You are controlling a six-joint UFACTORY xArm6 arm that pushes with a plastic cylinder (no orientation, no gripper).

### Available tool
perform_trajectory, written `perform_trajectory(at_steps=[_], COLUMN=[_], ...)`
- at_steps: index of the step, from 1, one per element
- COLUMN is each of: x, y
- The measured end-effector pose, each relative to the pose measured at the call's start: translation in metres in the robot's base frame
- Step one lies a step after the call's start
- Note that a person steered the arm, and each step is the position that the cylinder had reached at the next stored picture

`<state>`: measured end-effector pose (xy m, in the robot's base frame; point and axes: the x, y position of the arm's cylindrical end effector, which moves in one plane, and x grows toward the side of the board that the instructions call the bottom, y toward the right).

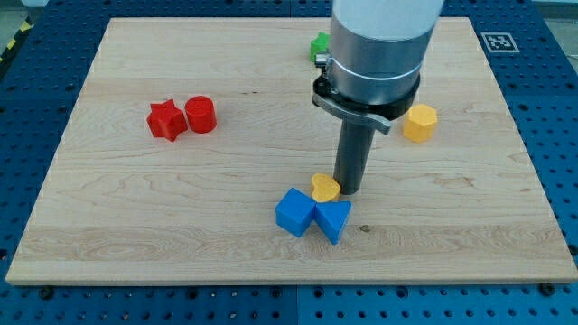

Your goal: Move your arm towards yellow hexagon

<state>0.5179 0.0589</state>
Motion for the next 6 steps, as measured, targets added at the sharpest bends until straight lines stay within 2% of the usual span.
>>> perform_trajectory(at_steps=[1,2,3,4,5,6], x=[-0.016,-0.052,-0.064,-0.062,-0.038,-0.031], y=[0.022,0.033,0.033,0.033,0.059,0.132])
